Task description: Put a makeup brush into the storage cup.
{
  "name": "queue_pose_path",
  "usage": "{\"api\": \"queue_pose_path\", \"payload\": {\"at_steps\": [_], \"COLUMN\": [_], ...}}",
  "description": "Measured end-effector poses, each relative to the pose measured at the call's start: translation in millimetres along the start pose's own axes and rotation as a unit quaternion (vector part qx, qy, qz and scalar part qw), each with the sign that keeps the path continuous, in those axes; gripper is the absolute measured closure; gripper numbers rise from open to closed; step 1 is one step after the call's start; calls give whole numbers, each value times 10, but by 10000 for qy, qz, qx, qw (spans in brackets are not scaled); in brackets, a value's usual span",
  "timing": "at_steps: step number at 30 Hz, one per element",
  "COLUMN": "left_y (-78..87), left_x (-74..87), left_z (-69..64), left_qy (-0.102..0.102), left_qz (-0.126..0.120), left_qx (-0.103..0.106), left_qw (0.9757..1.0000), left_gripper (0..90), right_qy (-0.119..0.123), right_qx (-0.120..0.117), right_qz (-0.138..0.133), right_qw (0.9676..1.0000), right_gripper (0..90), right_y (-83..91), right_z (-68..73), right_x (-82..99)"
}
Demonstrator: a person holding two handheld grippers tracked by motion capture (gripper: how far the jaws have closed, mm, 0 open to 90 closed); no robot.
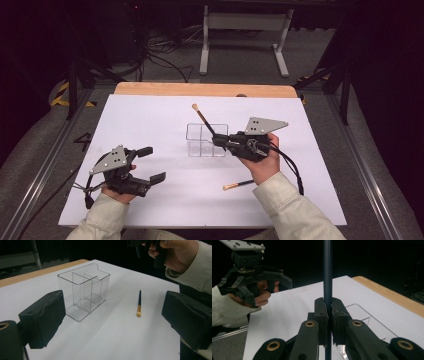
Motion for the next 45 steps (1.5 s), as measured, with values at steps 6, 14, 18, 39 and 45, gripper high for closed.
{"api": "queue_pose_path", "payload": {"at_steps": [6,14,18,39,45], "left_y": [6,-37,-33,-39,-58], "left_x": [24,76,79,138,145], "left_z": [25,33,28,22,19], "left_qy": [28,-4,-55,-91,-142], "left_qz": [-71,88,100,235,271], "left_qx": [-54,-59,-77,-132,-109], "left_qw": [10000,9999,9999,9996,9995], "left_gripper": [57,59,59,63,63], "right_qy": [-102,-147,-221,-584,-648], "right_qx": [218,613,872,1187,1299], "right_qz": [-268,-407,-466,-627,-433], "right_qw": [9994,9972,9949,9892,9885], "right_gripper": [846,847,847,847,847], "right_y": [-61,-137,-183,-483,-593], "right_z": [-50,-121,-191,-398,-452], "right_x": [0,5,0,69,162]}}
Point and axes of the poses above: each handheld gripper's, and its own axes: y roughly backward along the jaws, x roughly out of its underside, z roughly to its left, the point moved 9 cm from there along -y, roughly forward along the jaws, and after that the axes turned 4 degrees about x, right-handed, at the moved point
